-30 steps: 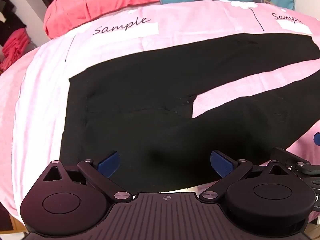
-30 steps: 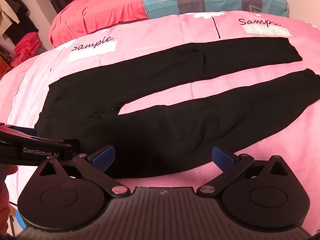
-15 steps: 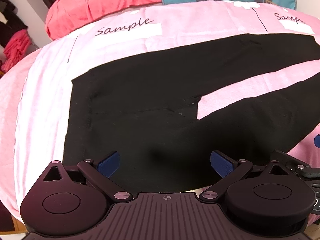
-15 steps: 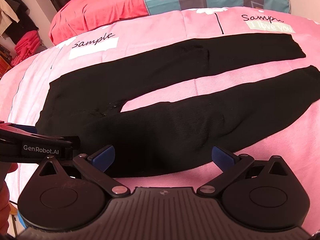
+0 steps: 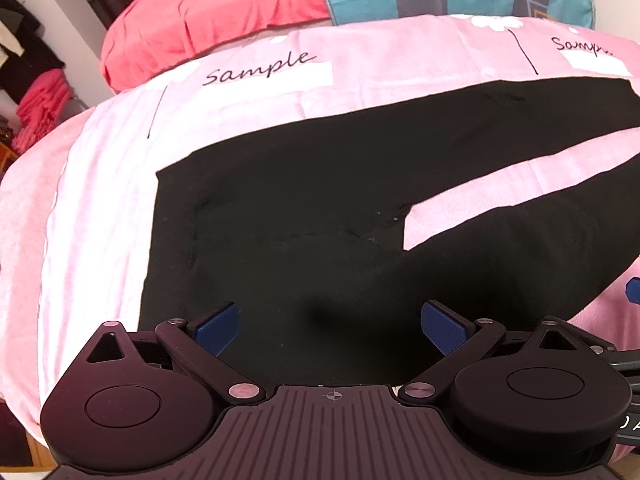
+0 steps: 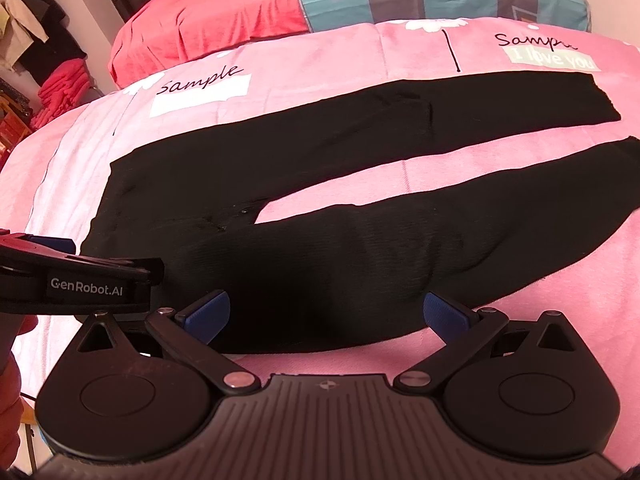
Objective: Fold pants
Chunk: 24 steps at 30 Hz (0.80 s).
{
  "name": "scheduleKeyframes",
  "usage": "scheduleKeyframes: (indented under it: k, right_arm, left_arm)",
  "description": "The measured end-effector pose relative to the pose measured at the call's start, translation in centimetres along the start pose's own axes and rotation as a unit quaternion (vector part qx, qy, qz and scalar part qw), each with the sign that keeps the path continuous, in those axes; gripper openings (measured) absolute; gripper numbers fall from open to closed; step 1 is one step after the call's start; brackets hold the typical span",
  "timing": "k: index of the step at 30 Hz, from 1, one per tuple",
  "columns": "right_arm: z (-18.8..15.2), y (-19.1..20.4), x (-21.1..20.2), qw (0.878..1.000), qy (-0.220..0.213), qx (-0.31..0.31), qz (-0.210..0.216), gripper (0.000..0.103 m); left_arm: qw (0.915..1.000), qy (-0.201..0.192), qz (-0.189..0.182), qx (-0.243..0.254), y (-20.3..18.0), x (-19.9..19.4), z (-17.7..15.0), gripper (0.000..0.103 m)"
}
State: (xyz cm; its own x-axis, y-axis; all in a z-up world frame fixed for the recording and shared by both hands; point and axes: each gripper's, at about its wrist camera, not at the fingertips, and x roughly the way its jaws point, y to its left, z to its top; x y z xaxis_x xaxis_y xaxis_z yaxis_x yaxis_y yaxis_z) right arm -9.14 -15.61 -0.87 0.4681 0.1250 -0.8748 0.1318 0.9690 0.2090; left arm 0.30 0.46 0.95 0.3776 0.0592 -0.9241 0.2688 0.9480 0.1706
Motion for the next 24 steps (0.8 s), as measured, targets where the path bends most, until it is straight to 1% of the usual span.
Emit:
scheduleKeyframes:
  k: [24]
  right_arm:
    - [-0.28,-0.01,-0.21,1.0,-0.001,0.005,0.01,0.103]
  left_arm:
    - [1.0,-0.003,0.002,0.007,-0.44,-0.05,-0.2,0.103]
